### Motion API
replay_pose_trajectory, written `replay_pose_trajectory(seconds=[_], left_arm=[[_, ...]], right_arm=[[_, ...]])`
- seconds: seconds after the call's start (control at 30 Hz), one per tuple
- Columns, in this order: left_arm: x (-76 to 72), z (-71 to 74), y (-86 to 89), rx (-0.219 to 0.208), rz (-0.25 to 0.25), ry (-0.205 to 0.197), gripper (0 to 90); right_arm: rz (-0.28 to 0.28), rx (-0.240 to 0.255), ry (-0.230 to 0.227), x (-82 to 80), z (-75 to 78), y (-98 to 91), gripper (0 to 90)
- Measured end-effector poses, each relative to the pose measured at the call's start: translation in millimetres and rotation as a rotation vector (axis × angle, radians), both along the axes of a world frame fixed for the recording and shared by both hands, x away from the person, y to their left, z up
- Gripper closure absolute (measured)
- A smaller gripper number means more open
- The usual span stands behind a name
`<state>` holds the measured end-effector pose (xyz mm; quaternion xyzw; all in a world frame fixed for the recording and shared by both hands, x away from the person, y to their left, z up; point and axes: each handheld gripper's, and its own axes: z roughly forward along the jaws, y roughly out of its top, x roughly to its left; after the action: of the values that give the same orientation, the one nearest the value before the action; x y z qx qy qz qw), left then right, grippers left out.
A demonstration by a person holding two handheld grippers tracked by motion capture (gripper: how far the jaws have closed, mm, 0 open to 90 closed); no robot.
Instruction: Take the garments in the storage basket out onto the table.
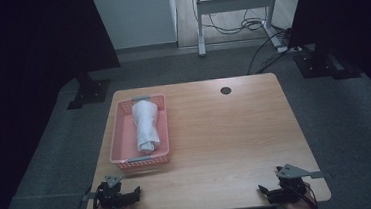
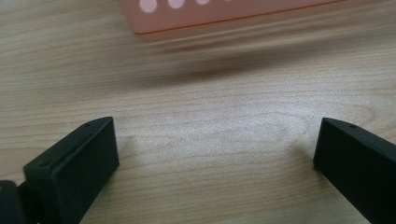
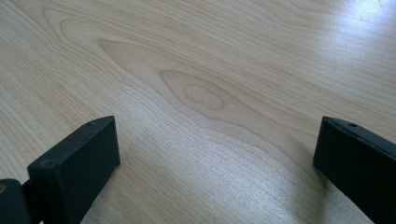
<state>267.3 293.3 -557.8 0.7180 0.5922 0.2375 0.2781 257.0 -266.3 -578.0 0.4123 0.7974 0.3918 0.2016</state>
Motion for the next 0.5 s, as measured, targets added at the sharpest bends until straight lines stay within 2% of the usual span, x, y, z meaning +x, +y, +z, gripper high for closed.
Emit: replay_pose_trajectory(seconds=[0.5], left_arm=[[-0.9,0.2,0.2,-0.002,-0.008,-0.011,2.5]], right_arm=[[0.0,0.0,0.0,0.0,0.0,0.0,0.1]])
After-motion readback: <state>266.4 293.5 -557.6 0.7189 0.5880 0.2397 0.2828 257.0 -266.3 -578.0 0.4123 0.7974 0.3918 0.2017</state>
